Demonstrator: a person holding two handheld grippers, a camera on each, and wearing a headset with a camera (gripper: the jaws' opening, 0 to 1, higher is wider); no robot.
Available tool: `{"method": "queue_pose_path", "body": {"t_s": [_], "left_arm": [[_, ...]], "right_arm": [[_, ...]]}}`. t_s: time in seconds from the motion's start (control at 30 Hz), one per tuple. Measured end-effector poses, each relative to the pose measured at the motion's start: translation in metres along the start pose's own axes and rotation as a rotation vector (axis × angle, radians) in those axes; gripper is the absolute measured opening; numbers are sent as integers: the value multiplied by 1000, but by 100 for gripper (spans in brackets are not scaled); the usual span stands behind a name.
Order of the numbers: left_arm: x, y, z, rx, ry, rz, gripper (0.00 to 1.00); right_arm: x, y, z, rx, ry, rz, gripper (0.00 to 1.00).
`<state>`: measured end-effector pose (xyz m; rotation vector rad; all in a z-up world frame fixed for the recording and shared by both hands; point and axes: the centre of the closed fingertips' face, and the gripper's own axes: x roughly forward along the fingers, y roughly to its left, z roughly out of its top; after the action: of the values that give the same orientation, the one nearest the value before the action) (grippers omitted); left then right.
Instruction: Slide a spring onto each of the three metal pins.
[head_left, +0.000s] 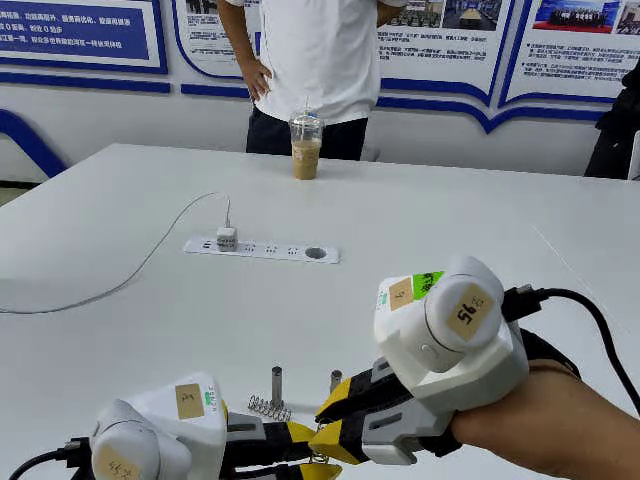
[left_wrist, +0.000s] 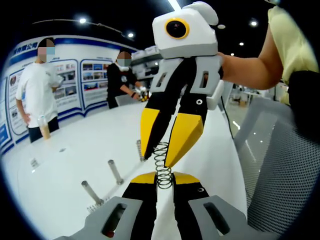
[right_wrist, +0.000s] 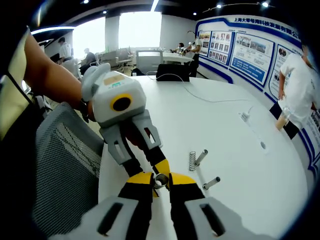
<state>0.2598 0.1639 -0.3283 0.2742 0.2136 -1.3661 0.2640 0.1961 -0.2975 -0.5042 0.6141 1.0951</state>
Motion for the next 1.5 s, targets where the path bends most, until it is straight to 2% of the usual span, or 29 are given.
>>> {"method": "queue_pose_path", "body": {"t_s": [0.43,0.77,0.87,1.23,1.5], "left_arm": [[-1,3,2,-25,-21,11,11],[-3,6,2,-27,-21,26,12],[-4,10,-1,-35,-5,39,22],[-16,19,-9,-51,9,80,30],[-27,28,-14,-64,13,118,36]], "right_arm": [[-3,-1,2,43,-34,1,13],[-3,-1,6,37,-48,0,12],[-4,-4,6,41,-50,-7,12],[-10,-19,5,47,-47,-43,12],[-17,-40,8,57,-57,-90,12]]}}
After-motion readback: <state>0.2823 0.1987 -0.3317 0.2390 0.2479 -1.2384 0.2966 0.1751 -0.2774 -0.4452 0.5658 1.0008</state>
